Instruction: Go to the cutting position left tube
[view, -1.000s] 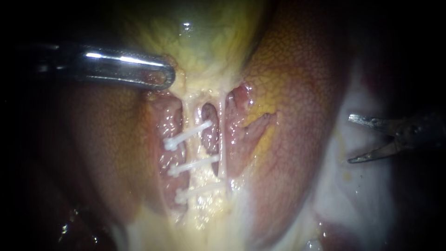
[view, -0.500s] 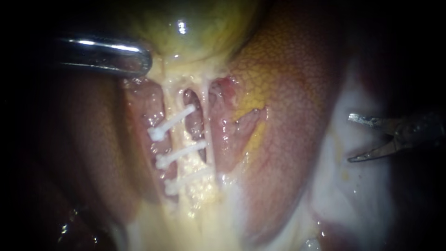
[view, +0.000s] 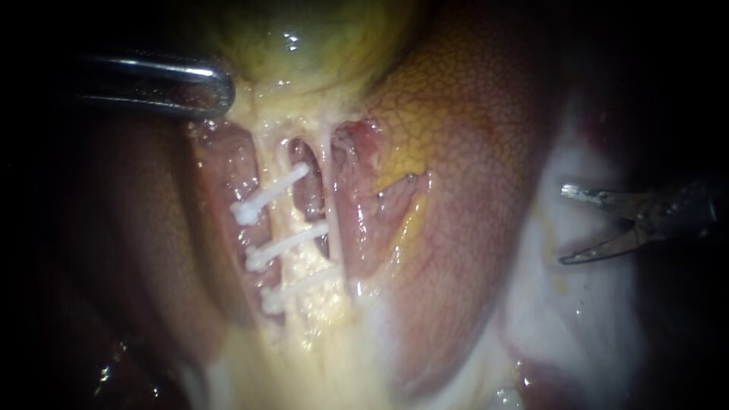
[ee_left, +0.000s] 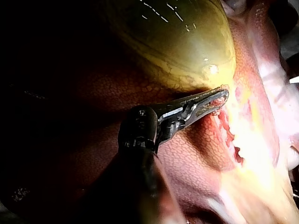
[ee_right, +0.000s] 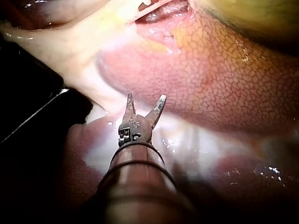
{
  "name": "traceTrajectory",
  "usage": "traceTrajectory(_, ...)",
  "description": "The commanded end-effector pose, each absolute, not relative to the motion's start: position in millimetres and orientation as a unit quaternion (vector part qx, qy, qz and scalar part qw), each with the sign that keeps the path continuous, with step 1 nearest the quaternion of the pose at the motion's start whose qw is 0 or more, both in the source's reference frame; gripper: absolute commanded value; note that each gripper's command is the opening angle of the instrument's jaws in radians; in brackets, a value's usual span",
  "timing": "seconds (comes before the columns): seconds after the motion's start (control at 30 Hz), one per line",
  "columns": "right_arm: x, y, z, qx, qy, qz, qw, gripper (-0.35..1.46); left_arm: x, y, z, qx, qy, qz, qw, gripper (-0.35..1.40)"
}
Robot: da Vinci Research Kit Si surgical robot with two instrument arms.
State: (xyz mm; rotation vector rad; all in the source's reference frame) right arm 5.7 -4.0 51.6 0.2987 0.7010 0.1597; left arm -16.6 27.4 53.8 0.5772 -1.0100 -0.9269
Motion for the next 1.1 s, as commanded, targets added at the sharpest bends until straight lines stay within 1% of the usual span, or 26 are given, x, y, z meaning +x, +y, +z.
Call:
traceTrajectory(0.03,6.0,-4.0,51.6,0.153,0.347,0.082,0.922,1.38,-16.7,27.3,53.9,0.262,-0.459,-0.422,0.736,-0.35)
traceTrajectory(0.2,7.4,-4.0,51.5,0.178,0.377,0.092,0.904,1.38,-16.7,27.3,53.9,0.262,-0.459,-0.422,0.736,-0.35)
traceTrajectory(0.33,8.7,-3.9,51.5,0.195,0.395,0.094,0.893,1.38,-16.7,27.3,53.9,0.262,-0.459,-0.422,0.736,-0.35)
traceTrajectory(0.57,10.4,-3.8,51.6,0.213,0.434,0.103,0.869,1.38,-16.8,27.2,53.8,0.262,-0.459,-0.423,0.736,-0.35)
traceTrajectory(0.83,12.4,-3.7,51.7,0.242,0.46,0.102,0.848,1.36,-16.8,27.2,53.8,0.262,-0.459,-0.423,0.736,-0.35)
traceTrajectory(1.1,14.5,-3.5,51.8,0.271,0.484,0.092,0.827,1.34,-16.9,27.2,53.8,0.262,-0.459,-0.423,0.736,-0.35)
